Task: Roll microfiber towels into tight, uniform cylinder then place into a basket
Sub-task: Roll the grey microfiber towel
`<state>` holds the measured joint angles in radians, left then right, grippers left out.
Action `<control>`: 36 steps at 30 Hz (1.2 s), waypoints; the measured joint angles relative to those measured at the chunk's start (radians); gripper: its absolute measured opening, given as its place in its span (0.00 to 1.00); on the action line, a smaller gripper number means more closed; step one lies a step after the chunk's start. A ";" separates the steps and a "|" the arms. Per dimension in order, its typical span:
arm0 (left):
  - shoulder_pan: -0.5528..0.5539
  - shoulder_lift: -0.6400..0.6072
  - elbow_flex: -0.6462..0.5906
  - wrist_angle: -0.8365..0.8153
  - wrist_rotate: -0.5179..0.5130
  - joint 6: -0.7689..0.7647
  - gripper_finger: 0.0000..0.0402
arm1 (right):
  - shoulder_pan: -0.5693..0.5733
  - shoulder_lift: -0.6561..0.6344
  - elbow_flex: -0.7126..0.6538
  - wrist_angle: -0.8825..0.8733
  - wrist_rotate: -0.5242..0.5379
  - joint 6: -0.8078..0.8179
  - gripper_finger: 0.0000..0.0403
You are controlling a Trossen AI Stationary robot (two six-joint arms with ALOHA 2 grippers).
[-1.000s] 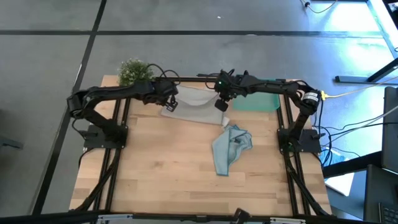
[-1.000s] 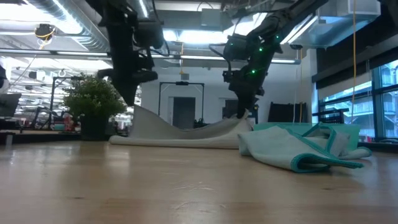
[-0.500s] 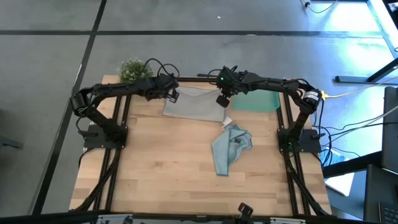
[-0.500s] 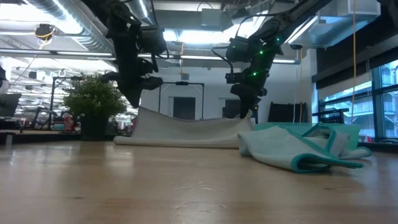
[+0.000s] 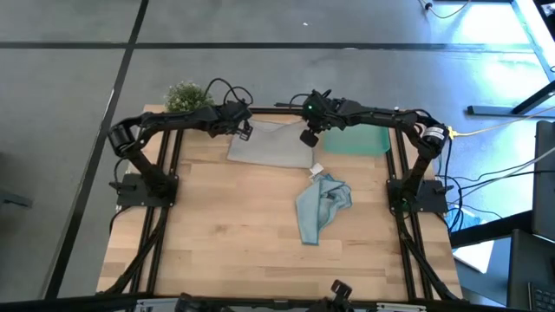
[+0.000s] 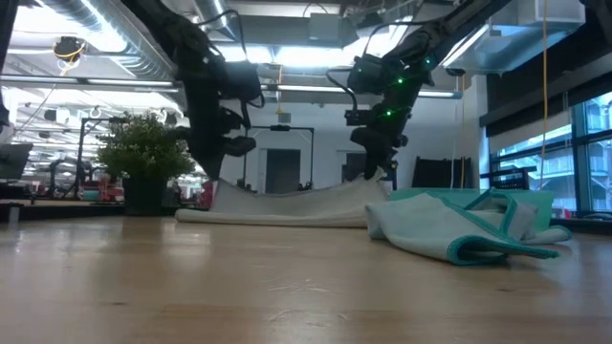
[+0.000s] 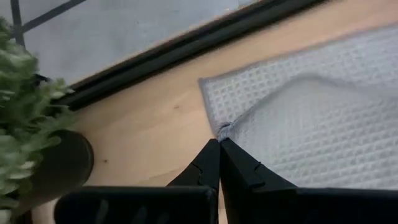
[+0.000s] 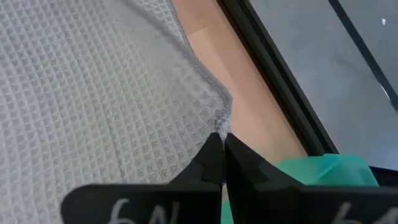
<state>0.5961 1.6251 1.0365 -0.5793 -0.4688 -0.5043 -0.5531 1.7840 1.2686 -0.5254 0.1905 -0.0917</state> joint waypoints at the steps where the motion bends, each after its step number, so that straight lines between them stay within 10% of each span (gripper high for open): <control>1: 0.003 0.007 0.000 0.007 0.000 0.001 0.00 | -0.003 0.000 0.000 0.000 0.000 0.000 0.01; 28: 0.019 0.019 0.000 0.021 0.034 0.007 0.19 | -0.009 0.001 -0.001 0.046 -0.014 -0.005 0.34; 36: 0.001 0.056 -0.003 0.008 0.272 0.041 0.19 | -0.004 0.004 -0.008 0.041 -0.454 0.111 0.37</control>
<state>0.5973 1.6810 1.0336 -0.5709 -0.1969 -0.4630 -0.5567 1.7885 1.2607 -0.4843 -0.2630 0.0193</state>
